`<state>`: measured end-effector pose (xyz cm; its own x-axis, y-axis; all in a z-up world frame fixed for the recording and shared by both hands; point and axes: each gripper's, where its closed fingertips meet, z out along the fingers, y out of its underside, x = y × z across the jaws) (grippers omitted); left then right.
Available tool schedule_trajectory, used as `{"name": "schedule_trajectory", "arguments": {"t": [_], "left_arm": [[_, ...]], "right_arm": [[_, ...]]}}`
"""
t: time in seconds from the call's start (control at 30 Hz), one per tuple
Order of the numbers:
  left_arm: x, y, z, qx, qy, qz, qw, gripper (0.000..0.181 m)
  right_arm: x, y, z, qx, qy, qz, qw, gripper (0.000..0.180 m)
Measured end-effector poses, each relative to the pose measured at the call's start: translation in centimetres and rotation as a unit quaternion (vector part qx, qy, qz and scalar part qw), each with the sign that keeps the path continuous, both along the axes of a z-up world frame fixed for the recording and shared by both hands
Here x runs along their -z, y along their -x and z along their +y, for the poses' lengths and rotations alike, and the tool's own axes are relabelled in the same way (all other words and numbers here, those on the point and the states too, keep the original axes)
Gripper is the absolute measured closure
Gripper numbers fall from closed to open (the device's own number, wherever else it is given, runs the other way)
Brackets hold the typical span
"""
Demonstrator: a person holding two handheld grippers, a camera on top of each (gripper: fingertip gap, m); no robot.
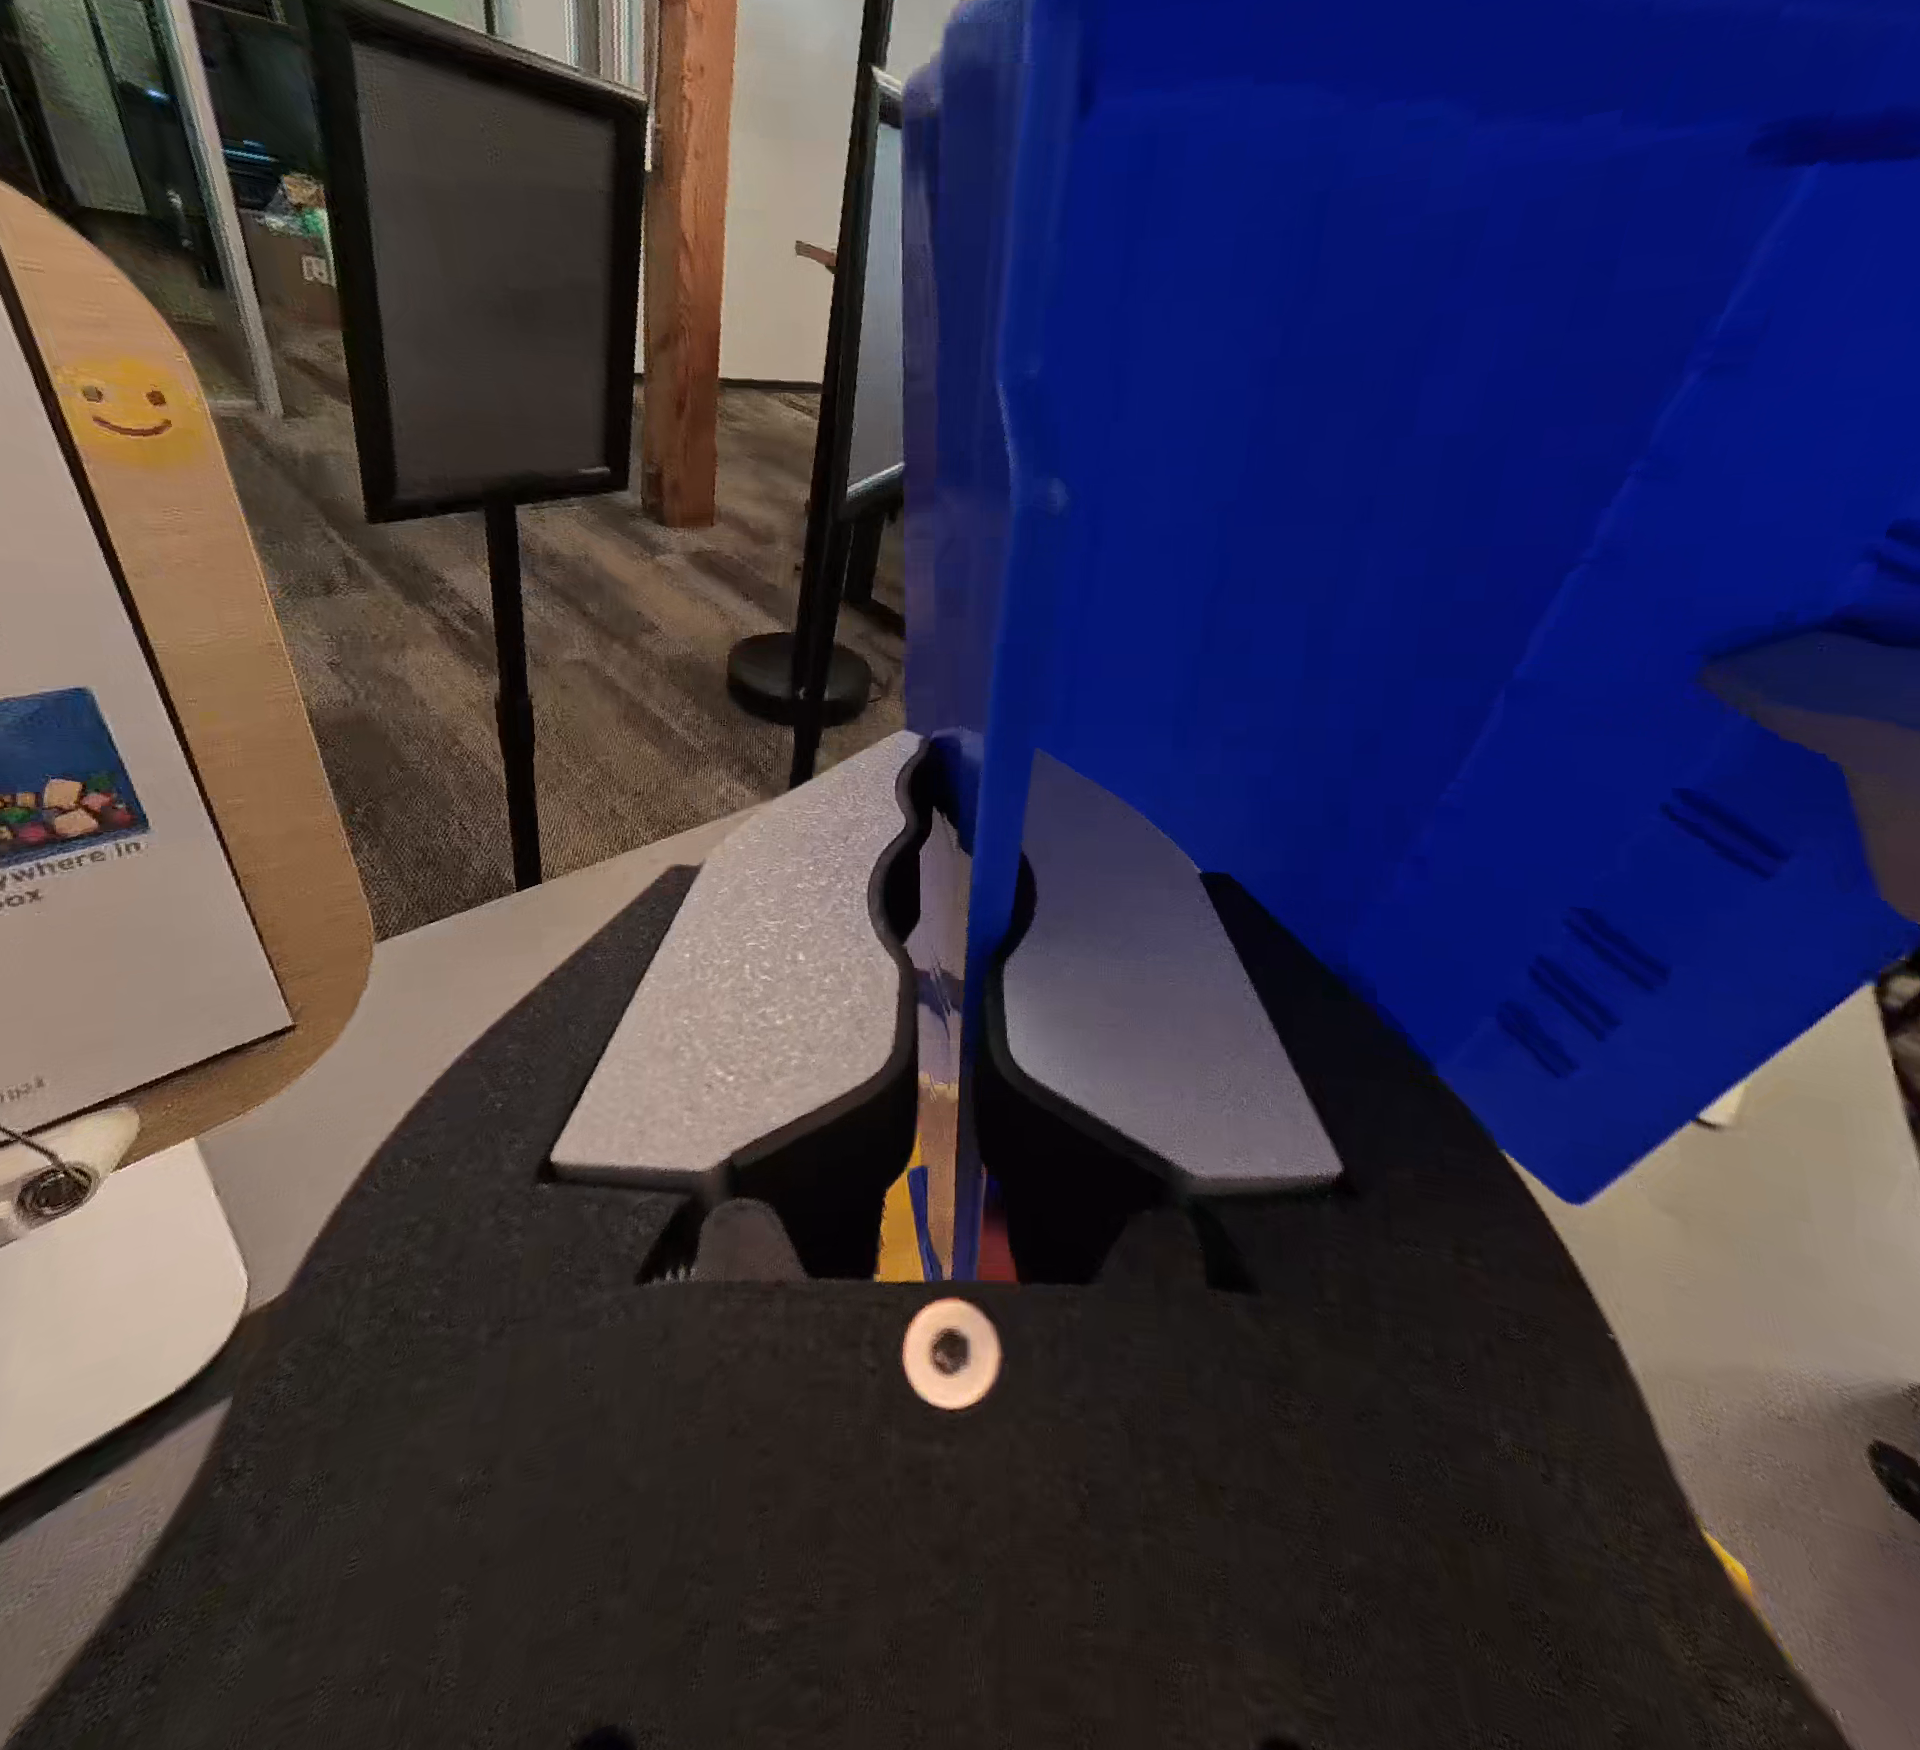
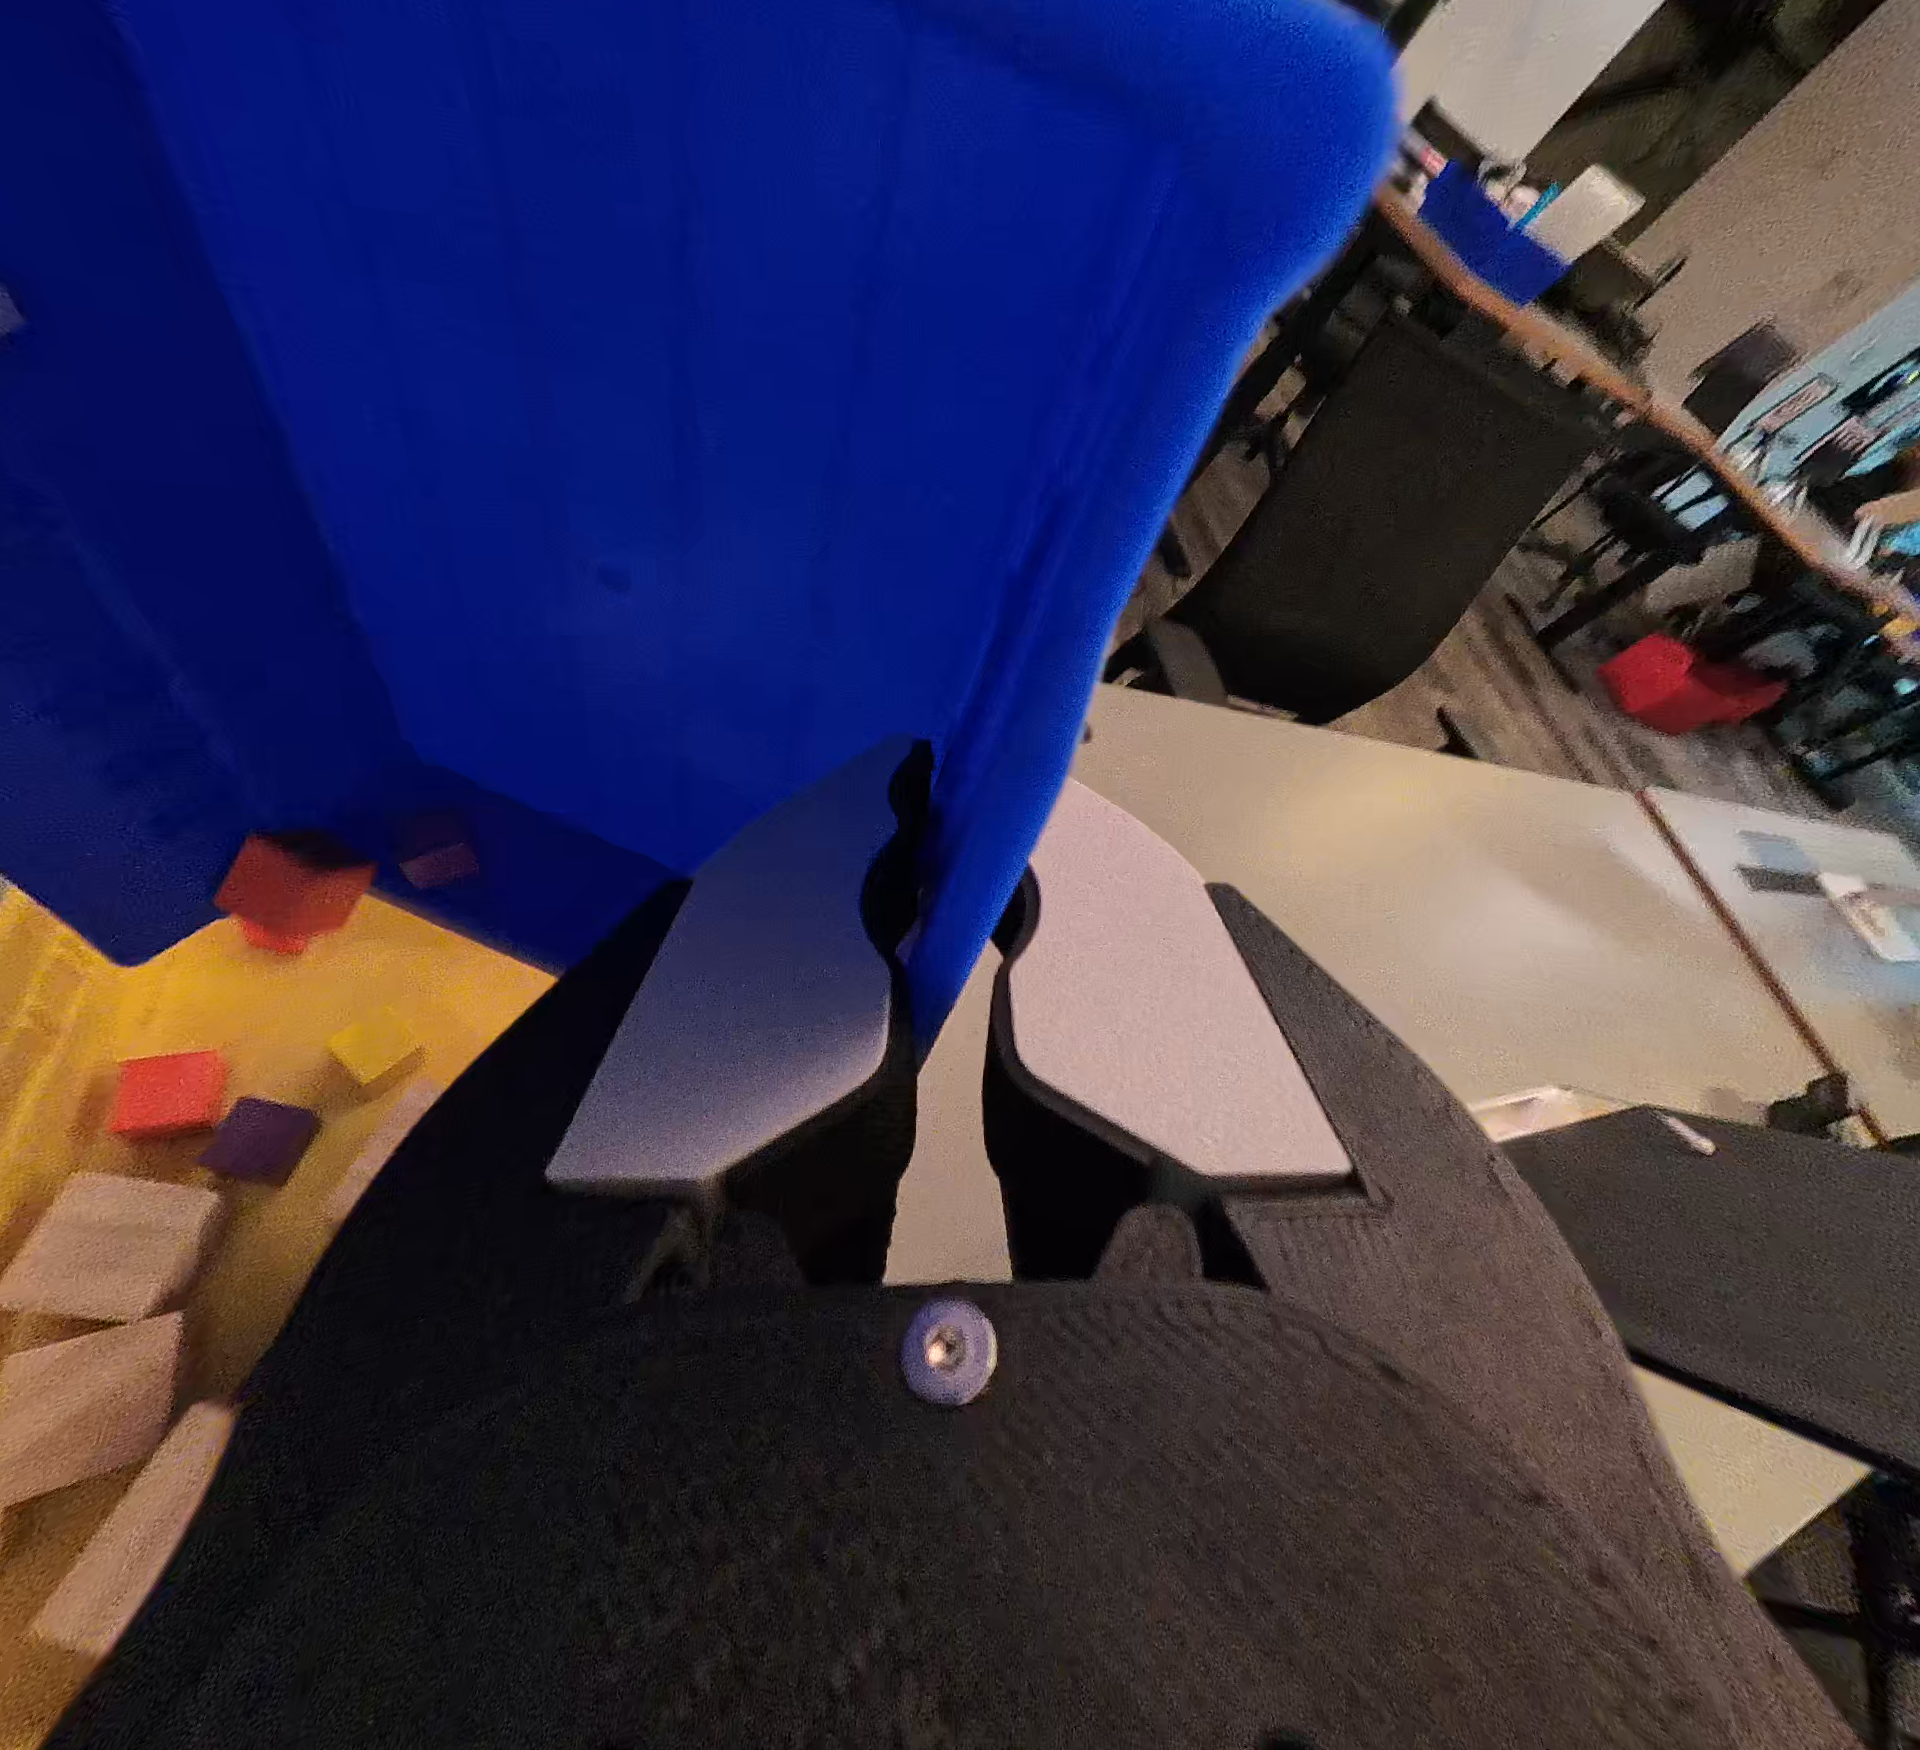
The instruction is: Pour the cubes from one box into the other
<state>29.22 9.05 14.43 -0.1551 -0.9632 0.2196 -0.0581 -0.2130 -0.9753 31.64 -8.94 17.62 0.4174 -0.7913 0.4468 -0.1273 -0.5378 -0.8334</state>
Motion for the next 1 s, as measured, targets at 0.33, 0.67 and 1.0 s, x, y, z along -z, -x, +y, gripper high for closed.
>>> {"name": "schedule_trajectory", "arguments": {"t": [0.33,0.67,1.0], "left_arm": [[-0.8,0.6,-0.4,-0.002,-0.021,-0.03,0.999,0.175],[-2.7,1.1,-4.1,0.086,0.019,0.044,0.995,0.151],[2.4,7.9,-5.0,0.184,0.105,0.15,0.966,0.113]], "right_arm": [[-0.9,0.6,-0.4,-0.011,-0.003,-0.041,0.999,0.172],[-2.9,-1.3,-2.3,-0.013,-0.036,0.115,0.993,0.173],[0.4,-5.4,-9.1,0.047,0.02,0.389,0.92,0.173]]}}
